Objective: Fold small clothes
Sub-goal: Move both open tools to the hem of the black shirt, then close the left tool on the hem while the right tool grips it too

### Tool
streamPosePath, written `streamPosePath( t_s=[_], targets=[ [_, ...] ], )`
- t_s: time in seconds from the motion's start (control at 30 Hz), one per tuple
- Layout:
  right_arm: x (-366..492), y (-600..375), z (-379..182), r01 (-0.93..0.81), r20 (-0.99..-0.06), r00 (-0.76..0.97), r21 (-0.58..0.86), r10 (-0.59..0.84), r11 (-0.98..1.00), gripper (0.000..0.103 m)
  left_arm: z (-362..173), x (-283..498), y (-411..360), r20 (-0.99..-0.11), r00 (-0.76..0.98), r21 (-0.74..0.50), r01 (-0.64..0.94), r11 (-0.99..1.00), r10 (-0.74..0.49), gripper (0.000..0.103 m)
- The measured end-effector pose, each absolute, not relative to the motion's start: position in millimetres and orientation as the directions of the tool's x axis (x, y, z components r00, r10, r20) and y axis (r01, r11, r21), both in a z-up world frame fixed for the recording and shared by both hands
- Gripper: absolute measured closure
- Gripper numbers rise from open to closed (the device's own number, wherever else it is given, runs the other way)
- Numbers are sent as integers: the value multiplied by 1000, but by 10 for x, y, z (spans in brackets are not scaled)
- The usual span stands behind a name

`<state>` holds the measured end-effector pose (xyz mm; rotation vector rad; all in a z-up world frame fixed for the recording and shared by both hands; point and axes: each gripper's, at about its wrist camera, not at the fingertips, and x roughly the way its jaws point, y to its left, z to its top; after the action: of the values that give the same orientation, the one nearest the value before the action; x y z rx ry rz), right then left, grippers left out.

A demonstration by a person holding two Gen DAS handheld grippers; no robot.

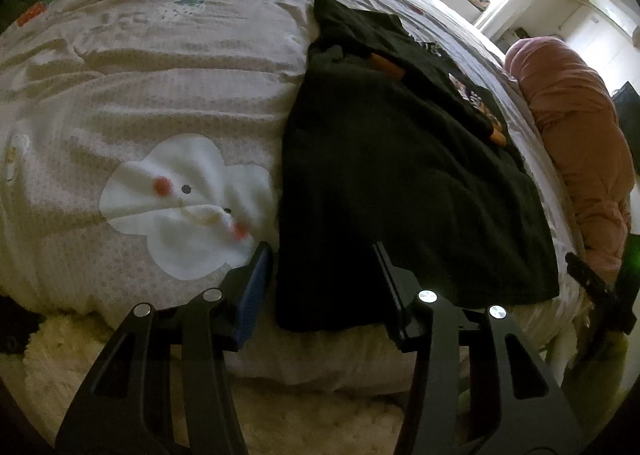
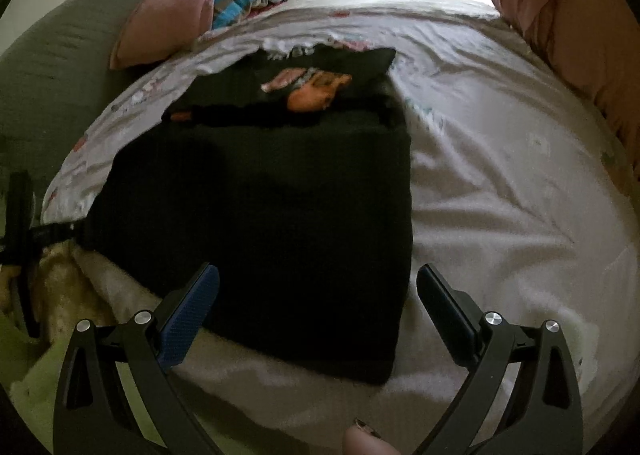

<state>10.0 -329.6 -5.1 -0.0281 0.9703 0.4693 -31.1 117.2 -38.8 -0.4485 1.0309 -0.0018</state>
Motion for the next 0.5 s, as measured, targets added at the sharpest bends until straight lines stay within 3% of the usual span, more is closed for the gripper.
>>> streamPosePath(
  t_s=[0.3, 0.33, 0.43, 0.5],
  targets=[
    [-4, -3415, -177, -403, -826, 406, 222, 390, 888, 5, -425, -318, 1189, -826, 522, -365, -209, 907, -212, 62],
    [-4, -3427, -194, -397, -829, 401, 227, 391, 889, 7, -435, -316, 1193, -826, 522, -365, -208, 908, -212, 62],
    [9, -3478, -261, -374, -835, 375, 261, 402, 890, 30, -460, -318, 1206, -825, 522, -367, -208, 907, -214, 62],
    [30, -3518, -316, -358, -839, 359, 281, 409, 890, 32, -459, -318, 1202, -827, 521, -363, -206, 909, -212, 62]
  ],
)
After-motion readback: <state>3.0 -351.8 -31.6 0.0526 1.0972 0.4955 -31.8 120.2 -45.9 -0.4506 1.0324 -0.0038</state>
